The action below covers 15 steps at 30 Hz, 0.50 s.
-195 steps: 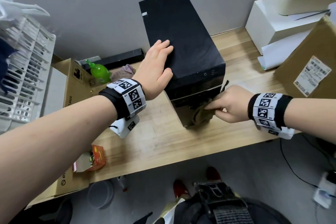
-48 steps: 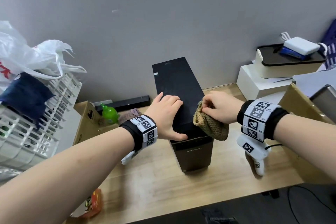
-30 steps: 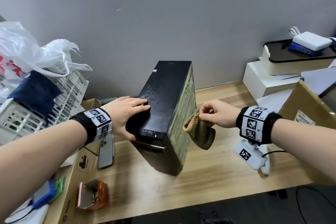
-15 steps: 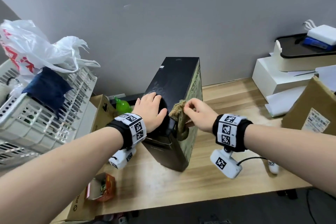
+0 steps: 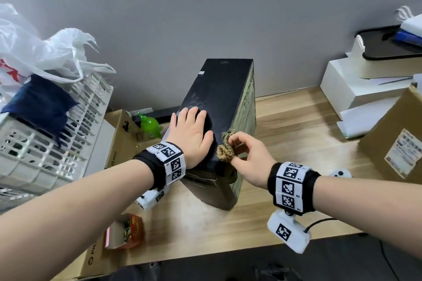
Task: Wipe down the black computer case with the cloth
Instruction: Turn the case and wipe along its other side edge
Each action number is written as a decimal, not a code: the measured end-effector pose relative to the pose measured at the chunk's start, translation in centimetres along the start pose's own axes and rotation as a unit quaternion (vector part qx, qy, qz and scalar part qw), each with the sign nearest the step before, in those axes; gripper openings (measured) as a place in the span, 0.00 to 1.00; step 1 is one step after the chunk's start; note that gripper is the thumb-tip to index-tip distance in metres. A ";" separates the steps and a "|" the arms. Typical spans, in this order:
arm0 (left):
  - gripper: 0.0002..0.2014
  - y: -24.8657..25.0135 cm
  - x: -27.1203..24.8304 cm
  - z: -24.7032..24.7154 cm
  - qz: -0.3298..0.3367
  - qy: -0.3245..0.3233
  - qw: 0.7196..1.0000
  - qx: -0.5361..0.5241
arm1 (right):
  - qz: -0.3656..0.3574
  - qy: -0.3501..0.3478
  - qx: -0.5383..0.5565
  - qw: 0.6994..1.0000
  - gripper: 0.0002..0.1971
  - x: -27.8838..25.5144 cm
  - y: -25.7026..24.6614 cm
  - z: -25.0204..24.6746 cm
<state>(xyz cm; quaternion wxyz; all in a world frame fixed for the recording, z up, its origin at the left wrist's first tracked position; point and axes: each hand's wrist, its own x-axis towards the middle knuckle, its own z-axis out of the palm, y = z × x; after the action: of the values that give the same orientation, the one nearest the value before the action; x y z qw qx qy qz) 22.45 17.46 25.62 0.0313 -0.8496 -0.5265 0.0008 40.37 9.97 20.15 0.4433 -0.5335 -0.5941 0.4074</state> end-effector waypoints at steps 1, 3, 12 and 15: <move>0.36 -0.1 0.2 0.1 0.007 -0.002 1.000 -0.002 | 0.000 -0.001 -0.001 1.000 0.16 0.6 0.1 -0.2; 0.38 -0.3 0.5 0.3 0.010 -0.022 0.999 -0.023 | 0.005 0.020 0.004 1.000 0.18 2.4 0.2 -0.9; 0.39 -0.2 0.7 -0.1 0.014 -0.067 0.998 -0.001 | 0.089 0.169 -0.055 0.980 0.17 16.8 2.0 -7.4; 0.39 -0.4 0.7 -0.5 0.017 -0.078 0.997 0.005 | 0.106 0.182 -0.054 0.976 0.17 18.8 2.7 -8.3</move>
<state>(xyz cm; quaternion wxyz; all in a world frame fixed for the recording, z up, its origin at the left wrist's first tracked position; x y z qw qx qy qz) 22.45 18.23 26.15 -0.0060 -0.8556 -0.5127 0.0703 48.35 29.01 21.54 0.4692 -0.6816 -0.4647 0.3153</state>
